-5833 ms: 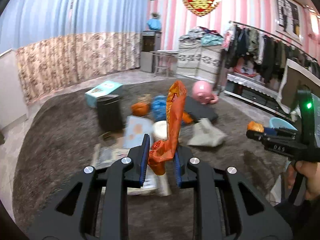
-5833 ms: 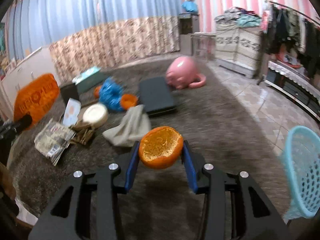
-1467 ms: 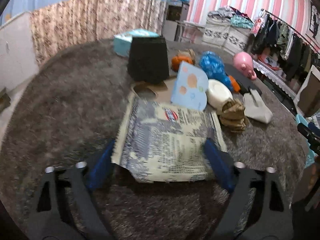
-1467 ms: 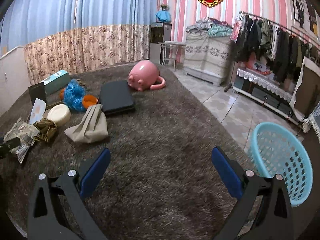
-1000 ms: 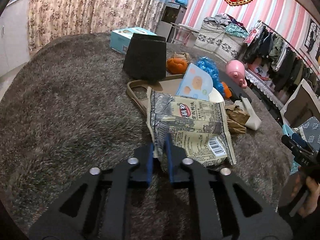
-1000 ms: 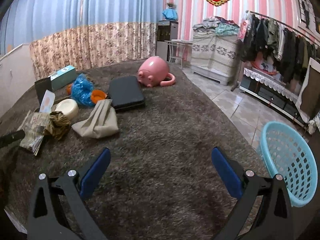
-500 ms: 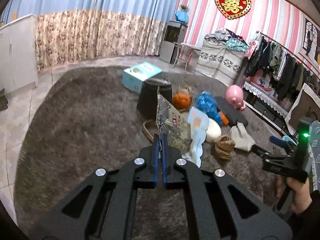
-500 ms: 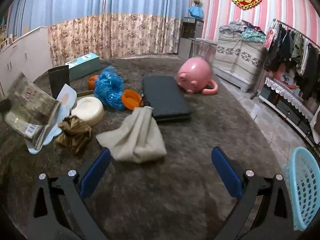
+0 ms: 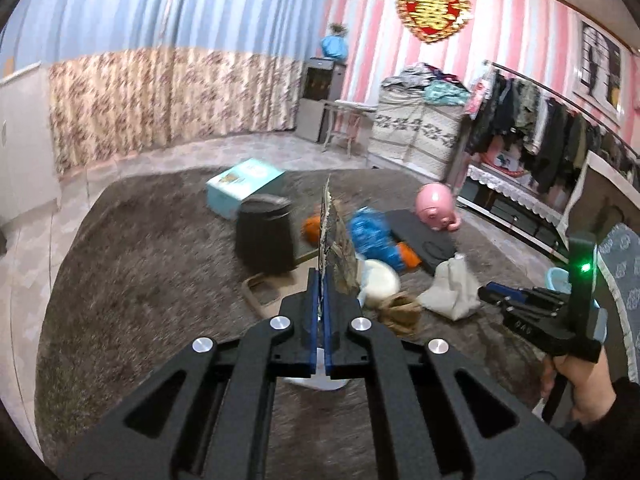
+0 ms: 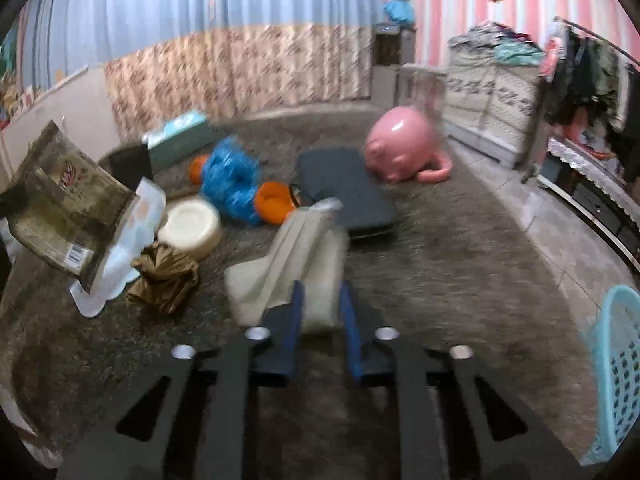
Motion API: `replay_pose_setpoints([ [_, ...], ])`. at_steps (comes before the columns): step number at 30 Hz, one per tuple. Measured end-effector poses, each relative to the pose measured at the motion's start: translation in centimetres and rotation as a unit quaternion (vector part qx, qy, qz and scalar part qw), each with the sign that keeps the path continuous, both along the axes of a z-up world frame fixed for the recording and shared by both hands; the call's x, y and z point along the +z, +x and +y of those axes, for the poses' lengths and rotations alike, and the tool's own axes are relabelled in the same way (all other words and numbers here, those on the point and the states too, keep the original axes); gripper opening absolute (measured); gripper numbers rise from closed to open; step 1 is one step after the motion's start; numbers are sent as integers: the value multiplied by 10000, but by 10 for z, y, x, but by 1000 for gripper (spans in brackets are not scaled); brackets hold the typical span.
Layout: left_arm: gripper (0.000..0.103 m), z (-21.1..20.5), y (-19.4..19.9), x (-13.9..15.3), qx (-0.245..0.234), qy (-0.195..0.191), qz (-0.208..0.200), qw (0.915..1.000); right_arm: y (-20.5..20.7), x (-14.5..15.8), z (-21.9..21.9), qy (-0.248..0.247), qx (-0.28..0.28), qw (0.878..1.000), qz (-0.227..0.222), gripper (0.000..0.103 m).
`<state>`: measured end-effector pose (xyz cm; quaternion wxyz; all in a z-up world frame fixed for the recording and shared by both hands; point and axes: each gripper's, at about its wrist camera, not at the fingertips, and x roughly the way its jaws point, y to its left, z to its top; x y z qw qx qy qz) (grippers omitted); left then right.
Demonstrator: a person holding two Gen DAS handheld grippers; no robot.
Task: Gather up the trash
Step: 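Lift the wrapper with the left tool while the right tool grasps the beige cloth bag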
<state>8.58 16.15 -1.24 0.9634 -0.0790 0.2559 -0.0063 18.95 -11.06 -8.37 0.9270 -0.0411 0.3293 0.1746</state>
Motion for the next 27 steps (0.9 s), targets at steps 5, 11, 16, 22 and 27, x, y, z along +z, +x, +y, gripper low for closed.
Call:
replay_pose_setpoints([
  [5, 0, -35, 6, 16, -373, 78, -151, 9992, -17, 24, -55, 310, -426, 9984, -188, 15],
  [11, 0, -67, 19, 19, -528, 125, -102, 9985, -18, 25, -82, 329, -626, 9975, -66, 30],
  [16, 0, -66, 19, 15, -459, 246, -29, 9986, -14, 15, -65, 215, -540, 9983, -96, 64],
  [22, 0, -38, 7, 12, -30, 300, -58, 9995, 6, -2, -21, 50, -171, 9998, 92, 64],
  [27, 0, -8, -3, 8, 253, 315, -2, 9992, 24, -19, 11, -29, 42, 9996, 294, 64],
])
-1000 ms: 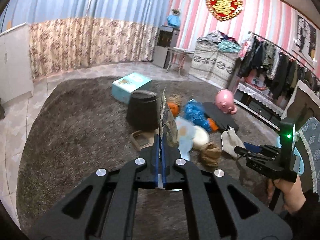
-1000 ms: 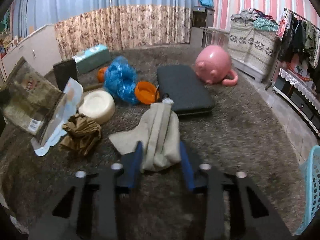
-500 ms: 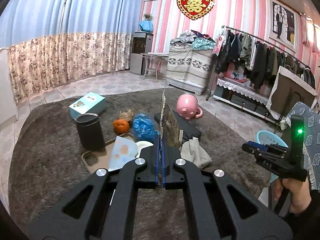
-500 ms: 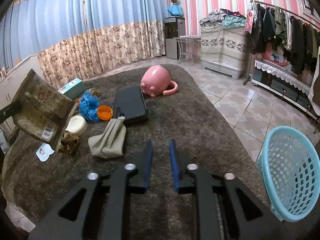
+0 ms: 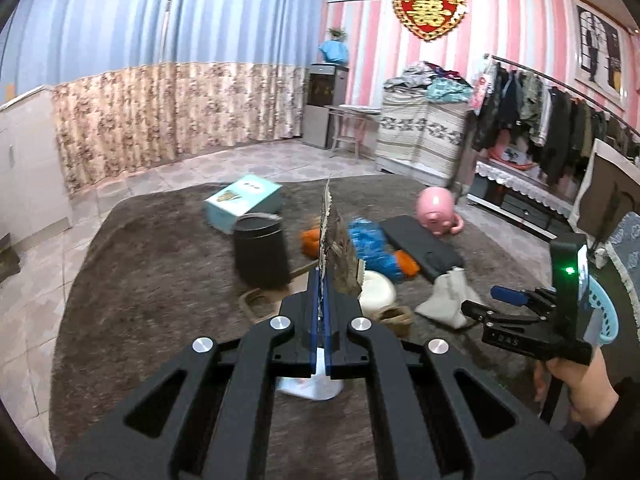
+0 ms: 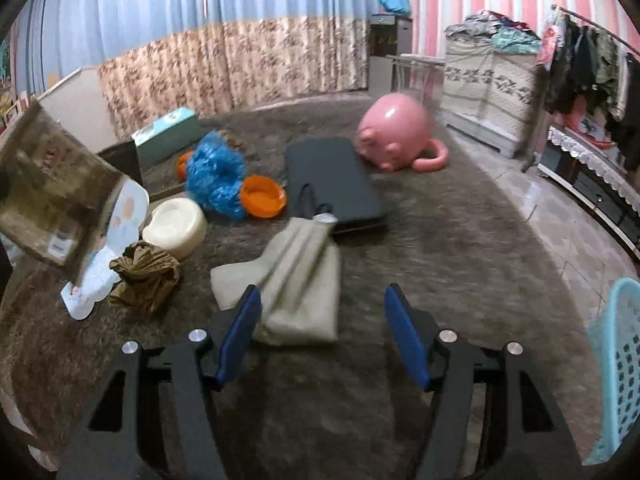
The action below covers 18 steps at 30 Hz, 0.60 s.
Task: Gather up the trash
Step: 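Lift the wrapper with the left tool while the right tool grasps the beige cloth bag, then carry wrapper and cloth bag over the blue basket and release both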
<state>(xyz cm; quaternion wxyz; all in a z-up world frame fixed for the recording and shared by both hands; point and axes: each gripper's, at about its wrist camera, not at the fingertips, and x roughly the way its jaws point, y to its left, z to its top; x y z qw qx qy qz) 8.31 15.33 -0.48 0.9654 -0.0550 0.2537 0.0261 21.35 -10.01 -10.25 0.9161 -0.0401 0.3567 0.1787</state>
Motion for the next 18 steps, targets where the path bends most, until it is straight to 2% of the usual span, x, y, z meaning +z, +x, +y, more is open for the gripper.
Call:
replay_pose_setpoints([
  [1, 0, 6, -1, -2, 53, -14, 13, 10000, 4, -5, 7, -13, 54, 10000, 81, 61],
  [4, 0, 15, -1, -3, 127, -111, 26, 9999, 7, -14, 19, -84, 253, 9994, 217, 37],
  [7, 0, 14, 0, -3, 104, -154, 24, 9998, -2, -12, 26, -306, 453, 9985, 32, 19],
  [11, 0, 2, -1, 4, -26, -147, -63, 9999, -25, 11, 14, -334, 399, 9976, -464, 16],
  [13, 0, -6, -2, 11, -130, -147, -168, 9997, -33, 24, 1, -243, 323, 9976, -559, 16],
  [18, 0, -39, 2, 34, -543, -246, -459, 9972, -60, 55, -59, -215, -183, 9958, -872, 16],
])
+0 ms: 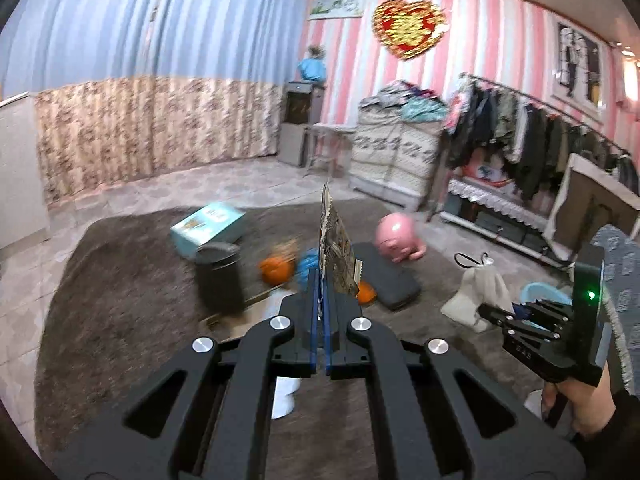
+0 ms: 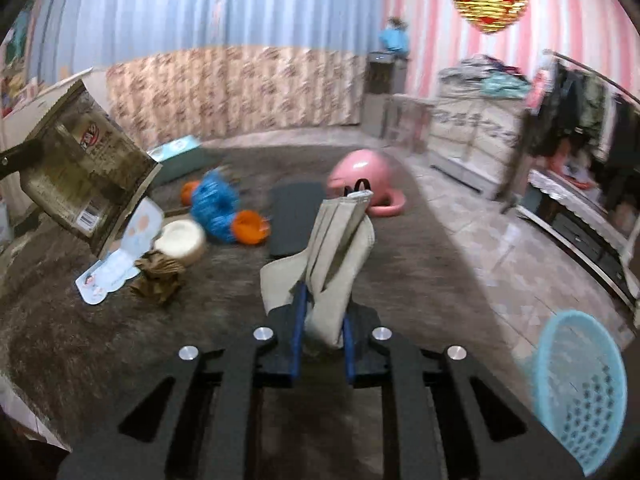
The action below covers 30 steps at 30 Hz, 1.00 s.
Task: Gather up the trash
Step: 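Carry wrapper and cloth bag over the blue basket and release both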
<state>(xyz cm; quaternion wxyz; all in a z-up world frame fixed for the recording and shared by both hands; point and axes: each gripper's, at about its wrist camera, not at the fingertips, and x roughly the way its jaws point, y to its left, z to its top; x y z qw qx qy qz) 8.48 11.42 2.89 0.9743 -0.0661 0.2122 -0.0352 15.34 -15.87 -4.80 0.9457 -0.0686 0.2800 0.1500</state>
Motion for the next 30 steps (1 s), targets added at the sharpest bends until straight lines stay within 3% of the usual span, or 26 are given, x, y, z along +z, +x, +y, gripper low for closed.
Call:
replay_pose_setpoints([
  [8, 0, -95, 21, 2, -941, 10, -128, 9955, -38, 25, -121, 148, -1205, 9924, -185, 16],
  [17, 0, -189, 52, -18, -1814, -22, 90, 9834, -64, 22, -242, 400, -2438, 9686, -266, 16],
  [30, 0, -308, 82, -42, -2765, 196, 323, 9603, -61, -8, -316, 577, -3209, 9452, -162, 16],
])
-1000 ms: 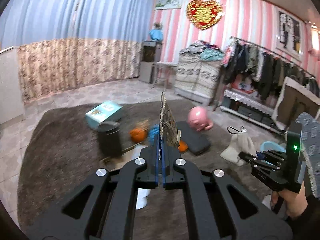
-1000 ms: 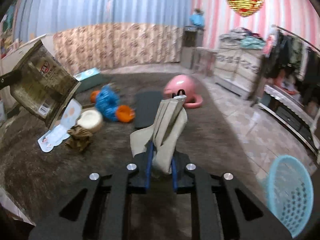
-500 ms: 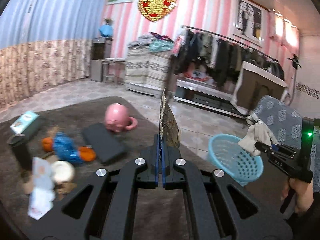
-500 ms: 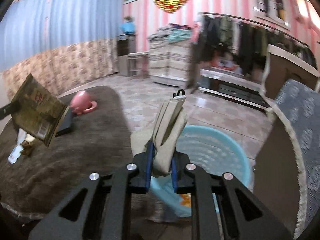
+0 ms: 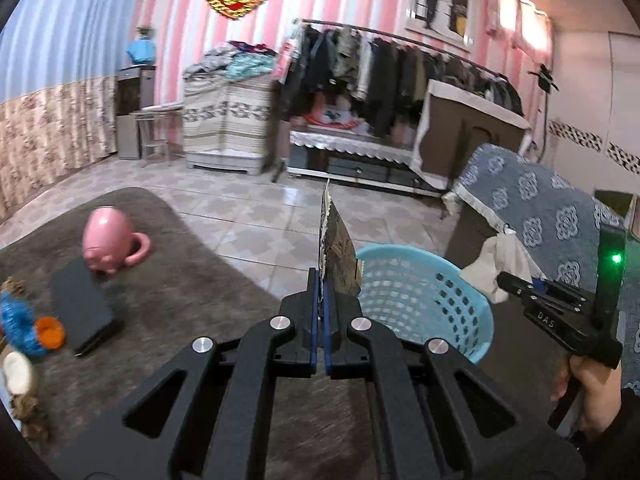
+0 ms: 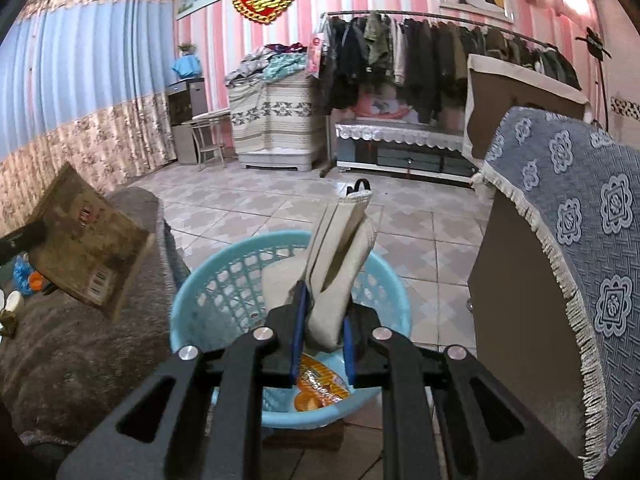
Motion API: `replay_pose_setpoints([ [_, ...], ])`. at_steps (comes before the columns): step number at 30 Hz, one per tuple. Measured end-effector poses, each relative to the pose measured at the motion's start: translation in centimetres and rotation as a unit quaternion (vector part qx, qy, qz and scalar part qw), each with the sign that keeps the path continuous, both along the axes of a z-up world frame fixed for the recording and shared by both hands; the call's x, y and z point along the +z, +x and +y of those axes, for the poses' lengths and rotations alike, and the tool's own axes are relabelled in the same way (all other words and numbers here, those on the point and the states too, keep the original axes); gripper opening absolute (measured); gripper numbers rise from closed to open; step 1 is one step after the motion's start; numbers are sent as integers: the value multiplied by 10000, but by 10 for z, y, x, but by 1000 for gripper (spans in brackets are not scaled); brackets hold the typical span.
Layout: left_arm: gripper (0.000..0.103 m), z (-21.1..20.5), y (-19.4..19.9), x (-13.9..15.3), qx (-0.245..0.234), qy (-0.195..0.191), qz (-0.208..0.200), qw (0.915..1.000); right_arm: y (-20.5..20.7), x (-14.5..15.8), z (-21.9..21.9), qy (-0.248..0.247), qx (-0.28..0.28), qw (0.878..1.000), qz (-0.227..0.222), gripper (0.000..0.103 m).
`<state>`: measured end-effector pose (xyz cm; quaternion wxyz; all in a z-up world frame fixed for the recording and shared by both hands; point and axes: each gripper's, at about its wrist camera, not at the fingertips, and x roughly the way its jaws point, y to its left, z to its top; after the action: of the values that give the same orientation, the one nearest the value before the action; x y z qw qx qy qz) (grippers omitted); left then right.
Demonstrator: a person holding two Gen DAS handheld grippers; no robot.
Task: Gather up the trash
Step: 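Carry wrapper and cloth bag over the blue basket and release both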
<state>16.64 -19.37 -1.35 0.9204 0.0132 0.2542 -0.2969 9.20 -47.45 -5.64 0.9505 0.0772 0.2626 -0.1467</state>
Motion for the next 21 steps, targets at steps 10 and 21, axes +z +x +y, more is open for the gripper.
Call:
replay_pose_setpoints([
  [10, 0, -80, 23, -29, -523, 213, 139, 9983, 1, -17, -19, 135, -180, 9997, 100, 16],
  [21, 61, -108, 45, -41, -201, 509, -176, 9983, 11, -29, -21, 176, -242, 9994, 148, 17],
])
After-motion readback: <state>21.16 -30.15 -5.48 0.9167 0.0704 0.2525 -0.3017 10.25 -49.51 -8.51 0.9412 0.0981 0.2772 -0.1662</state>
